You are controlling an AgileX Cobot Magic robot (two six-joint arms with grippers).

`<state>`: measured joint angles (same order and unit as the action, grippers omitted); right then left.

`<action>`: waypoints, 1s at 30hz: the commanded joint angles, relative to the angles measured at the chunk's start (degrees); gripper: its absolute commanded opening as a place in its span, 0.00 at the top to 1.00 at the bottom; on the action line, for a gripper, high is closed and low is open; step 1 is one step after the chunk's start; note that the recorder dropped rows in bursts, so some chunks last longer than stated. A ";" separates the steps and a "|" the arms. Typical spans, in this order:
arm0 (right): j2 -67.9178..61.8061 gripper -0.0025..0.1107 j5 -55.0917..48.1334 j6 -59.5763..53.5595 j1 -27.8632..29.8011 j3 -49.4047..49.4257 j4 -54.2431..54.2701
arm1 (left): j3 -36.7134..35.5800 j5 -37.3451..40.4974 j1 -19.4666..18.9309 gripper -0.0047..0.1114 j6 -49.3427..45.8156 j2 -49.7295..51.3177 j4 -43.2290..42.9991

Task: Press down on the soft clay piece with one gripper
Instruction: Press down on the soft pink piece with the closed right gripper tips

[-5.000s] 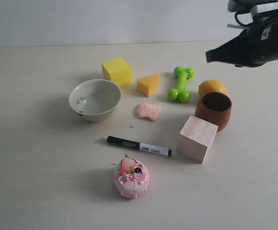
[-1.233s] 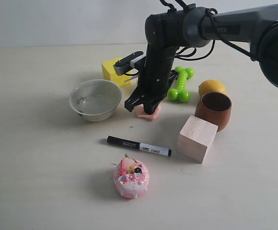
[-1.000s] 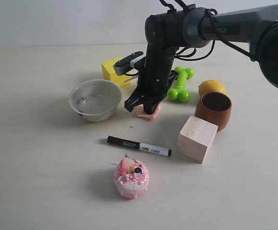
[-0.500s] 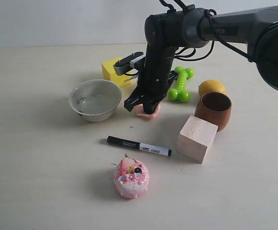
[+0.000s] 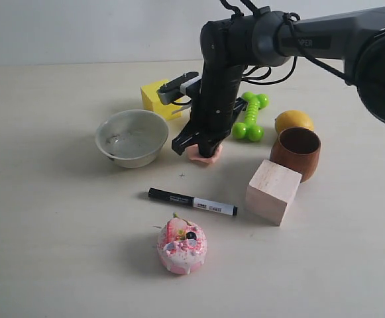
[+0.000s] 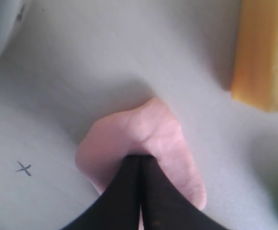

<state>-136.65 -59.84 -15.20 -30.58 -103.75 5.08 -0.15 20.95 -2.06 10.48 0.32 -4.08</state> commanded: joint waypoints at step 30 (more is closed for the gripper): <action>4.63 0.98 1.70 -0.07 -0.08 2.18 2.05 | 0.15 -0.48 0.33 0.96 -0.33 -0.32 -0.20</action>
<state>-132.01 -58.55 -14.74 -30.58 -101.56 6.87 -0.15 20.95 -2.06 10.27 0.32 -4.08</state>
